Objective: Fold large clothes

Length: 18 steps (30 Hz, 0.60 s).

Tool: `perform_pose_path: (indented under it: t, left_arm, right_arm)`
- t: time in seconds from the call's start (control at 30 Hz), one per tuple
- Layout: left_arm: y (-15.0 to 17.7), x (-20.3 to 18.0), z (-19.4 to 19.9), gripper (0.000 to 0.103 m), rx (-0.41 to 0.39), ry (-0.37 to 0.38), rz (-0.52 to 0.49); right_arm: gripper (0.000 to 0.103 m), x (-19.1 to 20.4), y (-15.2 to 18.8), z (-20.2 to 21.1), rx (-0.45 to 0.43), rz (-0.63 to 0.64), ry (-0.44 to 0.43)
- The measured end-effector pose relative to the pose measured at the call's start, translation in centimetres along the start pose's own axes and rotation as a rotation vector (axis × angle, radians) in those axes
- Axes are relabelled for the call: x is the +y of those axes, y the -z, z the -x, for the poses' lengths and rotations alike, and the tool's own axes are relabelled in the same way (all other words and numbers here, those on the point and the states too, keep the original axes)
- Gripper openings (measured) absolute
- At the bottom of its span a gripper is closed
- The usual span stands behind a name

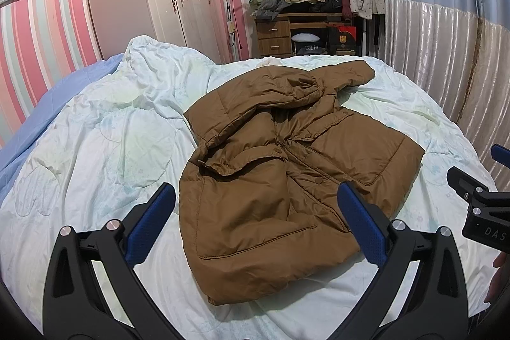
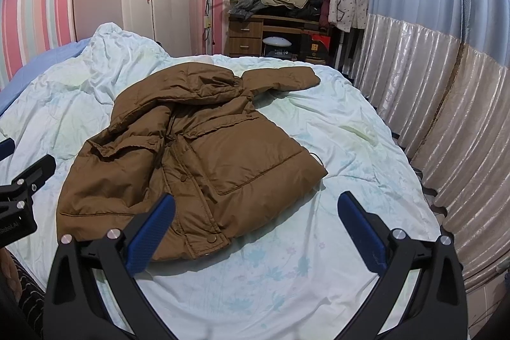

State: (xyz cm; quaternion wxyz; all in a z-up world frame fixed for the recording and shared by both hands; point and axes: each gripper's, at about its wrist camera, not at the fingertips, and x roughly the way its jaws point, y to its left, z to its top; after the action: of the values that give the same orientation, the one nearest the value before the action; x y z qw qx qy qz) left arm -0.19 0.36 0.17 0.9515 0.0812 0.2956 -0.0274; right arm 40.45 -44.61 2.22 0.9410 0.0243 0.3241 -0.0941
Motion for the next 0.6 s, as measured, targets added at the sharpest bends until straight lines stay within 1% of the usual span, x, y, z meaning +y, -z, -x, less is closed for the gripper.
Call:
perform_pose_path:
  t: [0.6]
  left_arm:
    - [0.17,-0.05,-0.03,0.1,0.001,0.0,-0.001]
  right_arm:
    - [0.102,-0.42,-0.08,-0.13,0.001,0.001,0.0]
